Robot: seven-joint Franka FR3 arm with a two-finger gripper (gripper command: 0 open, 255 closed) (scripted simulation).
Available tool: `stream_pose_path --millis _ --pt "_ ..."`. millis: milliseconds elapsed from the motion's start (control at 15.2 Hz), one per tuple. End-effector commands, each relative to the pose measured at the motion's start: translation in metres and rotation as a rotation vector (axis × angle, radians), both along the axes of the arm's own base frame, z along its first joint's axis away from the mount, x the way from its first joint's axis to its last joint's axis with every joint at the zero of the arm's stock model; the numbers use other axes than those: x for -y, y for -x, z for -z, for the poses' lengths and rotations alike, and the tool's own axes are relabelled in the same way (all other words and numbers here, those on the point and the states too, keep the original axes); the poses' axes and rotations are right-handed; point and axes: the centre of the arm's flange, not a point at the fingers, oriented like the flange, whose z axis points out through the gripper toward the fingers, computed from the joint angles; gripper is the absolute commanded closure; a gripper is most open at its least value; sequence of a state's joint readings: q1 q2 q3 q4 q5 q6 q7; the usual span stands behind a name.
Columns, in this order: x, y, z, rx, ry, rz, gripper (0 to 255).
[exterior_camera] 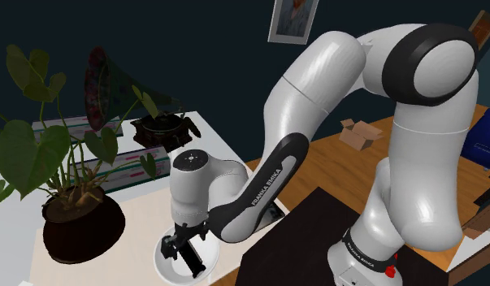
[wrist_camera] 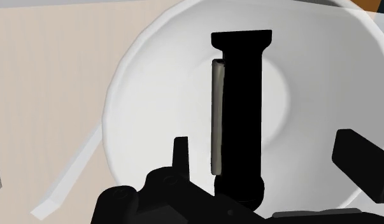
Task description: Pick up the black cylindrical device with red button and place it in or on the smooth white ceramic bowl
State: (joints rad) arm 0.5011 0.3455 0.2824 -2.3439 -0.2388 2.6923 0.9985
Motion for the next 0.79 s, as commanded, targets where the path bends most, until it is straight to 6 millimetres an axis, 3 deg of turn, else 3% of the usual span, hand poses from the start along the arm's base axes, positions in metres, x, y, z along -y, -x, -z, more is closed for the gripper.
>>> stream_pose_path --millis 0,198,726 --pt "0.000 0.000 -0.013 0.000 0.000 0.000 0" --pt "0.001 0.001 -0.050 0.000 0.000 0.000 0" --pt "0.001 0.001 -0.050 0.000 0.000 0.000 0"
